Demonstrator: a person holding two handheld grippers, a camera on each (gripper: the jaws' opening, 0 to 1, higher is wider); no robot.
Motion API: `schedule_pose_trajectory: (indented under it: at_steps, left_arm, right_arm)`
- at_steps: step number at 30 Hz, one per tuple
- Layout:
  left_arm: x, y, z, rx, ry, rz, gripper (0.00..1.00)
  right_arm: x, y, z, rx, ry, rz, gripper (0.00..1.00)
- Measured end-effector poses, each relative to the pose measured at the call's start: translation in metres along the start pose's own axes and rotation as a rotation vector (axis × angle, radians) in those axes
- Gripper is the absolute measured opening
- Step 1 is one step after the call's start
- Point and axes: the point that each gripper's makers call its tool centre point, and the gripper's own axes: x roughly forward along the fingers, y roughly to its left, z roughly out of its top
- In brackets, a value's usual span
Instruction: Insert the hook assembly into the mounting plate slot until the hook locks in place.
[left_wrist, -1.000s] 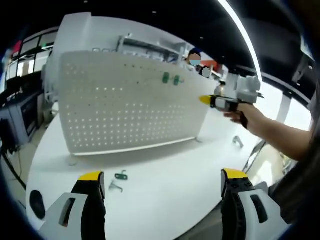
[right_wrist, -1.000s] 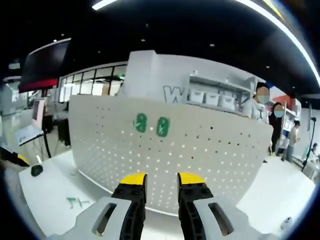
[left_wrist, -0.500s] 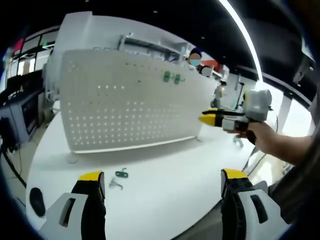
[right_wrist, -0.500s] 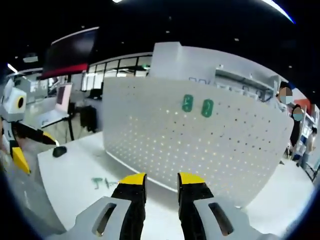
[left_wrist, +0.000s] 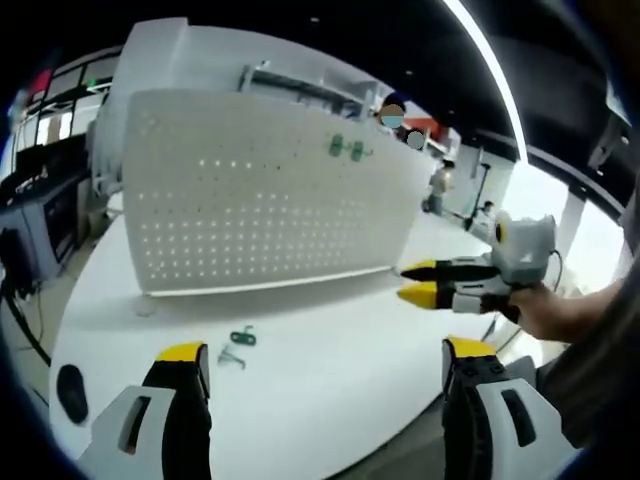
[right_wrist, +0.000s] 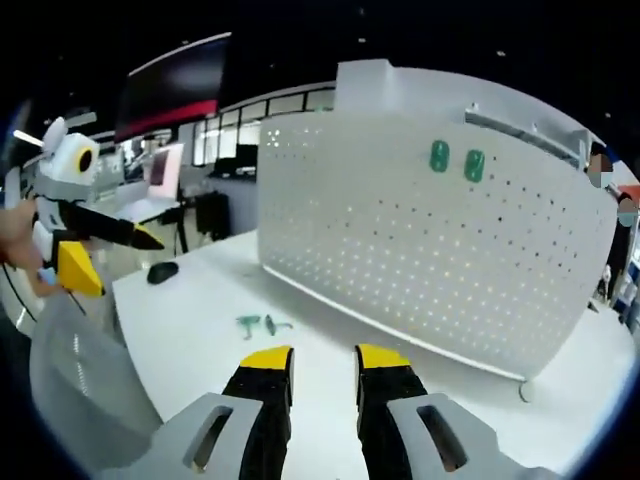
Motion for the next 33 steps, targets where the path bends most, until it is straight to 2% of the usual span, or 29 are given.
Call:
schedule_pose_trajectory:
  at_steps: [5, 12, 22, 33]
  left_arm:
    - [-0.003, 0.003, -0.006, -0.008, 0.011, 0.006, 0.98]
    - [-0.003, 0.004, -0.005, -0.01, 0.004, 0.01, 0.98]
    - [-0.006, 0.001, -0.002, 0.007, 0.001, 0.001, 0.98]
    - [-0.021, -0.004, 0.006, 0.019, 0.003, -0.009, 0.98]
  right_arm:
    - [-0.001, 0.022, -0.01, -0.01, 0.023, 0.047, 0.23]
    - [-0.006, 0.038, -0.017, -0.008, 0.036, 0.078, 0.23]
    - [-0.016, 0.047, -0.023, 0.0, 0.051, 0.074, 0.23]
    - [-0.032, 0.053, -0.014, -0.02, 0.055, 0.05, 0.23]
